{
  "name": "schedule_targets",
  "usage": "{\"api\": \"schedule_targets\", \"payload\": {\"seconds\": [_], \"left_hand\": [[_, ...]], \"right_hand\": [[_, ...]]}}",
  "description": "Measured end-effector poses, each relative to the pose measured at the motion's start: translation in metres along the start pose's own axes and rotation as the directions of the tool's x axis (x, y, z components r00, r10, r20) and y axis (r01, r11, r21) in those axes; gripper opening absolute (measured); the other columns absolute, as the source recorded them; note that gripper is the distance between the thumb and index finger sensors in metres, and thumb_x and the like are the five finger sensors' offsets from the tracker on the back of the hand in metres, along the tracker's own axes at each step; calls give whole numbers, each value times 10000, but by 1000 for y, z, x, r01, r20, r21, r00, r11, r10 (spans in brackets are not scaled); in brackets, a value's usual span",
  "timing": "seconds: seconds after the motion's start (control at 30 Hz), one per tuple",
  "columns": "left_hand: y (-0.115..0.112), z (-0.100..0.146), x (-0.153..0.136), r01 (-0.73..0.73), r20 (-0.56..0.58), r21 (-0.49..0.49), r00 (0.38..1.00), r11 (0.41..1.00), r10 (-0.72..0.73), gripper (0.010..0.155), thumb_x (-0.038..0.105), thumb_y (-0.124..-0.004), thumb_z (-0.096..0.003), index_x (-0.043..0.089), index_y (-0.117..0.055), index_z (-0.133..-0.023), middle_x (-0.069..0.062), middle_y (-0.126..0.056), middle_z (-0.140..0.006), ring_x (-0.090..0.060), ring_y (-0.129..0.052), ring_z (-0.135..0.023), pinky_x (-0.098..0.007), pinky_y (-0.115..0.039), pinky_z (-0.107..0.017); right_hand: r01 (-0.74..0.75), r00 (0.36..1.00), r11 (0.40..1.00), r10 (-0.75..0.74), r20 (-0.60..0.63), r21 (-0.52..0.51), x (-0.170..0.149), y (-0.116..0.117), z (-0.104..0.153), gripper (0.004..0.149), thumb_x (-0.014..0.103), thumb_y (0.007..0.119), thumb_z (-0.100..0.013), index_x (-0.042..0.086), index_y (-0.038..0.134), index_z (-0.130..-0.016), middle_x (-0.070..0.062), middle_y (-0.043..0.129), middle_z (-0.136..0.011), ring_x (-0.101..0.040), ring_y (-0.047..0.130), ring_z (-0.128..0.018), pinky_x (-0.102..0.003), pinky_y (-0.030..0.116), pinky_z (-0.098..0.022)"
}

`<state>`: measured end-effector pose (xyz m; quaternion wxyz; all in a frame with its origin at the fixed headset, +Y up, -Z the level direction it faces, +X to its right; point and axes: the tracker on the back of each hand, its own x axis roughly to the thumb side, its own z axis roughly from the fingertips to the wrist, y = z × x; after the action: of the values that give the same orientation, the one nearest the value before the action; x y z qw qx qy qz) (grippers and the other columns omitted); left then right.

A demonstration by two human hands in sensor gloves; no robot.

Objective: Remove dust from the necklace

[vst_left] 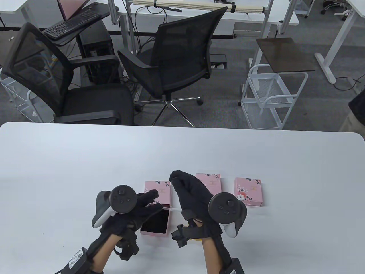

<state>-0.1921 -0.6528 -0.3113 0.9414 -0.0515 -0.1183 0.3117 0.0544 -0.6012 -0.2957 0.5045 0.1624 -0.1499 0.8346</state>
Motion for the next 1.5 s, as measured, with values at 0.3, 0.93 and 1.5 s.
{"api": "schedule_targets", "payload": {"seconds": [0.3, 0.93, 1.5], "left_hand": [[15, 20, 21, -315, 210, 143, 936, 938, 282, 542, 487, -850, -559, 200, -822, -1017, -77, -982, -925, -300, -926, -822, -479, -817, -579], [17, 9, 0, -586, 161, -65, 793, 808, 588, 377, 427, -865, -561, 224, -948, -868, -3, -1085, -715, -212, -1017, -641, -412, -875, -463], [23, 13, -16, -746, 171, 112, 665, 657, 727, 375, 481, -846, -566, 304, -920, -888, -49, -883, -1026, -320, -852, -872, -494, -766, -618]], "right_hand": [[-118, 992, 990, 115, 46, 75, 12, 16, 2, 348, 327, 731, -660, 192, 786, -975, -239, 773, -986, -502, 763, -823, -597, 653, -641], [31, 993, 969, -2, -120, 244, -28, 36, -7, 377, 312, 696, -678, 134, 742, -1007, -270, 733, -1017, -531, 732, -843, -614, 634, -647], [-61, 998, 983, 59, 15, 176, 17, 33, 5, 413, 324, 737, -665, 102, 729, -1013, -239, 807, -950, -478, 824, -766, -575, 702, -604]]}}
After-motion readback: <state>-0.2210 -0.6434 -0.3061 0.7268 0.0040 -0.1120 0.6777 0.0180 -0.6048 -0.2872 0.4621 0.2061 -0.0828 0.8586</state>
